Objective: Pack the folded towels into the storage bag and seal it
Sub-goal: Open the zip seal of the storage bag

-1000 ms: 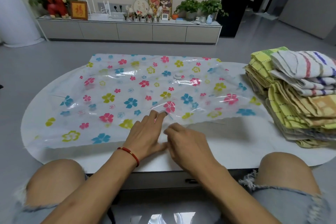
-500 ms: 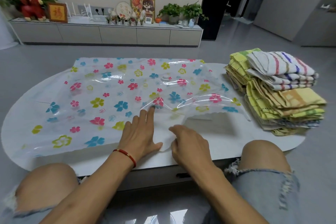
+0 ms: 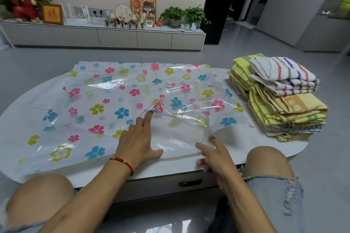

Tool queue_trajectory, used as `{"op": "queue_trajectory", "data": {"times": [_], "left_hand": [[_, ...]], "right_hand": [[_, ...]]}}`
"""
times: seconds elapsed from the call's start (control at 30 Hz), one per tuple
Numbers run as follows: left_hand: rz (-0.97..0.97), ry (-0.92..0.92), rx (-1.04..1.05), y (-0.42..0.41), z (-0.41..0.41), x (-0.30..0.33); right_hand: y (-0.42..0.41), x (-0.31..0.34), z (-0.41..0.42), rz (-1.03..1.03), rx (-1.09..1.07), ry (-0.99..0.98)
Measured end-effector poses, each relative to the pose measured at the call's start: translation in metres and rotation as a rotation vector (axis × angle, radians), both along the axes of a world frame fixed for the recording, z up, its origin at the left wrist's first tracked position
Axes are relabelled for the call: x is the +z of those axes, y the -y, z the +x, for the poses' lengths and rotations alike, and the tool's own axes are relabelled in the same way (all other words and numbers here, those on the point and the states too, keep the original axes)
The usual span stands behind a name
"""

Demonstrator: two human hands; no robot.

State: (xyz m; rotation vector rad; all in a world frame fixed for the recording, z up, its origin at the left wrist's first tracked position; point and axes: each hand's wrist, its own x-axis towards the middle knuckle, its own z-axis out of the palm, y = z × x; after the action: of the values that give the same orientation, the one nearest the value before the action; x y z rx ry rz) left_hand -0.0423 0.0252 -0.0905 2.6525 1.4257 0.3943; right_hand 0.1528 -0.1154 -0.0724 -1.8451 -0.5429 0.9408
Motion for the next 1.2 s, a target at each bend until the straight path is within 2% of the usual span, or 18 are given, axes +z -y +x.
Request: {"op": "queue_trajectory", "data": {"times": [0.03,0.13,0.17,0.23,0.3,0.4,0.47,0.57,0.67,0.7,0.73,0.8,0.87,0.93,1.0,1.1,1.2], "left_hand": [[0.007,-0.017,-0.006,0.0,0.0,-0.001],[-0.001,-0.052,-0.024,0.0,-0.001,-0.005],[-0.002,-0.055,-0.029,0.0,-0.002,-0.006],[-0.002,-0.055,-0.035,0.0,-0.003,-0.006],[0.006,-0.055,-0.037,0.0,-0.003,-0.006],[0.009,-0.033,-0.027,-0.001,-0.003,-0.007],[0.009,-0.016,-0.019,-0.002,-0.004,-0.008],[-0.045,0.028,0.019,-0.006,-0.008,-0.007],[-0.064,0.03,0.027,-0.006,-0.007,-0.007],[-0.061,0.023,0.025,-0.005,-0.006,-0.007],[-0.061,0.018,0.024,-0.004,-0.005,-0.007],[-0.068,0.013,0.026,-0.003,-0.005,-0.007],[-0.069,0.003,0.026,-0.003,-0.005,-0.006],[-0.078,-0.001,0.025,-0.003,-0.006,-0.006],[-0.085,0.006,0.024,-0.004,-0.007,-0.007],[-0.098,0.024,0.033,-0.005,-0.008,-0.007],[-0.116,0.042,0.025,-0.005,-0.009,-0.007]], "right_hand": [[0.0,0.005,0.0,-0.026,0.066,0.152],[0.001,0.019,0.007,-0.115,0.262,1.044],[-0.001,0.026,0.01,-0.073,0.274,1.198],[-0.004,0.038,0.021,-0.03,0.25,1.292],[-0.002,0.039,0.036,-0.104,0.22,1.234],[0.011,0.027,0.047,-0.218,0.254,0.961],[0.019,0.01,0.048,-0.203,0.213,0.709],[0.02,-0.005,0.056,-0.125,-0.022,0.261],[0.022,-0.004,0.065,-0.064,-0.07,0.035],[0.024,-0.002,0.066,-0.072,-0.036,0.051],[0.025,-0.001,0.066,-0.107,0.016,0.151],[0.025,0.004,0.066,-0.17,0.147,0.565],[0.023,0.011,0.068,-0.145,0.233,0.958],[0.02,0.021,0.076,-0.139,0.211,1.076],[0.021,0.024,0.088,-0.148,0.145,0.923],[0.025,0.012,0.098,-0.092,0.025,0.474],[0.025,-0.005,0.099,-0.001,-0.045,0.202]]}}
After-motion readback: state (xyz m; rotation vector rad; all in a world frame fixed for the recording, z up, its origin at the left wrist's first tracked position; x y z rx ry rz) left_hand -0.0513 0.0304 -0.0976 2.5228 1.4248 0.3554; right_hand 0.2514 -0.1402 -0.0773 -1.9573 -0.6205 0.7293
